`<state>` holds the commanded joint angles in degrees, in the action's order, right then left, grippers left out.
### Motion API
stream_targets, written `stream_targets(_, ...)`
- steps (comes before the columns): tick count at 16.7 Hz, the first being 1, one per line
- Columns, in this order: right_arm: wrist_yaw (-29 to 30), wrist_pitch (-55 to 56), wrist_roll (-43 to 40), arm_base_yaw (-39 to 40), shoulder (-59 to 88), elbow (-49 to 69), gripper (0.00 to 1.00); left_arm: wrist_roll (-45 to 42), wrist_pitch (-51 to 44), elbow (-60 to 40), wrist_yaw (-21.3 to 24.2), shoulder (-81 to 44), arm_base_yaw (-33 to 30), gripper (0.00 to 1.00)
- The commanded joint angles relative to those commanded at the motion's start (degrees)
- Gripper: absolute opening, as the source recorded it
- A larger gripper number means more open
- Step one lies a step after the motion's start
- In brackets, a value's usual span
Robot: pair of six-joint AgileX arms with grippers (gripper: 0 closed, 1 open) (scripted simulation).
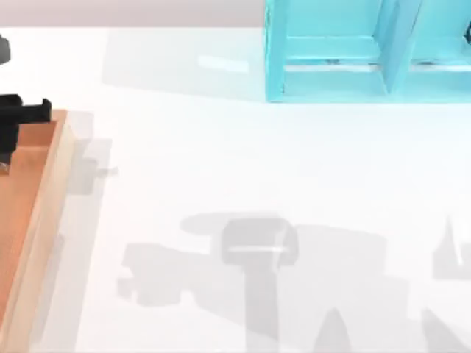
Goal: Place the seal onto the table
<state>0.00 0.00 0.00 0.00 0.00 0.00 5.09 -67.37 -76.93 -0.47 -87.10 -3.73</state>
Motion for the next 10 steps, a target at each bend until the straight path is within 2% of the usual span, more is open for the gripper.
stream_targets(4,0.0,0.0,0.0,0.0,0.0,0.0,1.0,5.63,-10.51,-1.96,-0.27,-1.07,-6.41,0.0)
stream_targets(10,0.0,0.0,0.0,0.0,0.0,0.0,1.0,5.34,-12.42,-2.03,0.27,-1.86,-7.82,0.0)
